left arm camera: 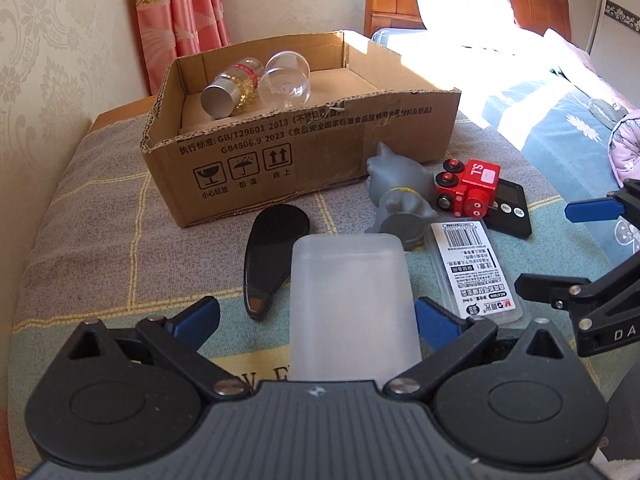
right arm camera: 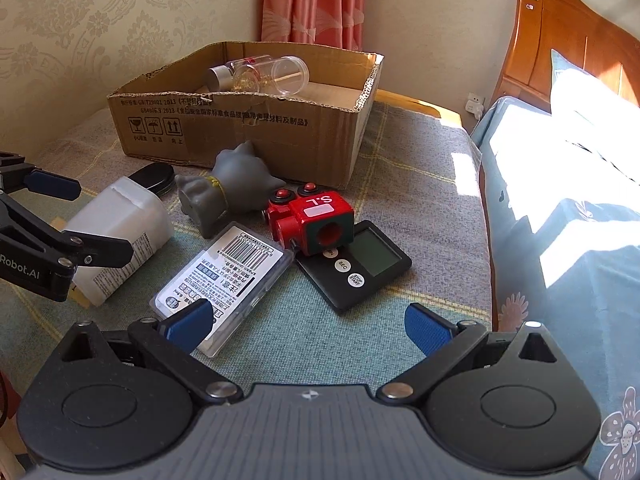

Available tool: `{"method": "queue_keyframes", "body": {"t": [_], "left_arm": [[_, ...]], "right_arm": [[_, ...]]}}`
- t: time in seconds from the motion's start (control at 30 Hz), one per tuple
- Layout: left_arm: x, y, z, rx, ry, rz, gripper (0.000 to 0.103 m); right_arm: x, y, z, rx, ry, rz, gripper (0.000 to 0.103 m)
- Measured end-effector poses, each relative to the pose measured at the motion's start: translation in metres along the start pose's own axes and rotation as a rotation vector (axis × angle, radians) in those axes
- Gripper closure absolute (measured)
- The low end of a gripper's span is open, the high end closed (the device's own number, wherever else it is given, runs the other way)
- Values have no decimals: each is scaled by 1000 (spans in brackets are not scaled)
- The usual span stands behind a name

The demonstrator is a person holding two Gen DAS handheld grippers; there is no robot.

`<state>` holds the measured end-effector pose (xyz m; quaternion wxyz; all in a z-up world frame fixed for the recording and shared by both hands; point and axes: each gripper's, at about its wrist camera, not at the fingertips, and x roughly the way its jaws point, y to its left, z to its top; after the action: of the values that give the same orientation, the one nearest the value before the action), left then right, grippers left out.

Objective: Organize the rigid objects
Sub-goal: 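Grasp the white translucent plastic container with the left tool, then lift the white container with the left tool while the right tool grasps the white card pack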

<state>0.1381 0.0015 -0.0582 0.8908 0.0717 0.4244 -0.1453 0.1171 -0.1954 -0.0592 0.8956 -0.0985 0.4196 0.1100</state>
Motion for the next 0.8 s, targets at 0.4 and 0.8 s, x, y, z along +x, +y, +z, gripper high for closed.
{"method": "queue_keyframes", "body": {"t": [0.4, 0.8], "left_arm": [[-3, -11, -8, 69, -55, -34, 26], [-7, 4, -13, 41, -43, 1, 37]], "right_arm": [[-4, 0, -1, 2, -10, 9, 0], [-5, 11, 0, -35, -5, 109, 0]]}}
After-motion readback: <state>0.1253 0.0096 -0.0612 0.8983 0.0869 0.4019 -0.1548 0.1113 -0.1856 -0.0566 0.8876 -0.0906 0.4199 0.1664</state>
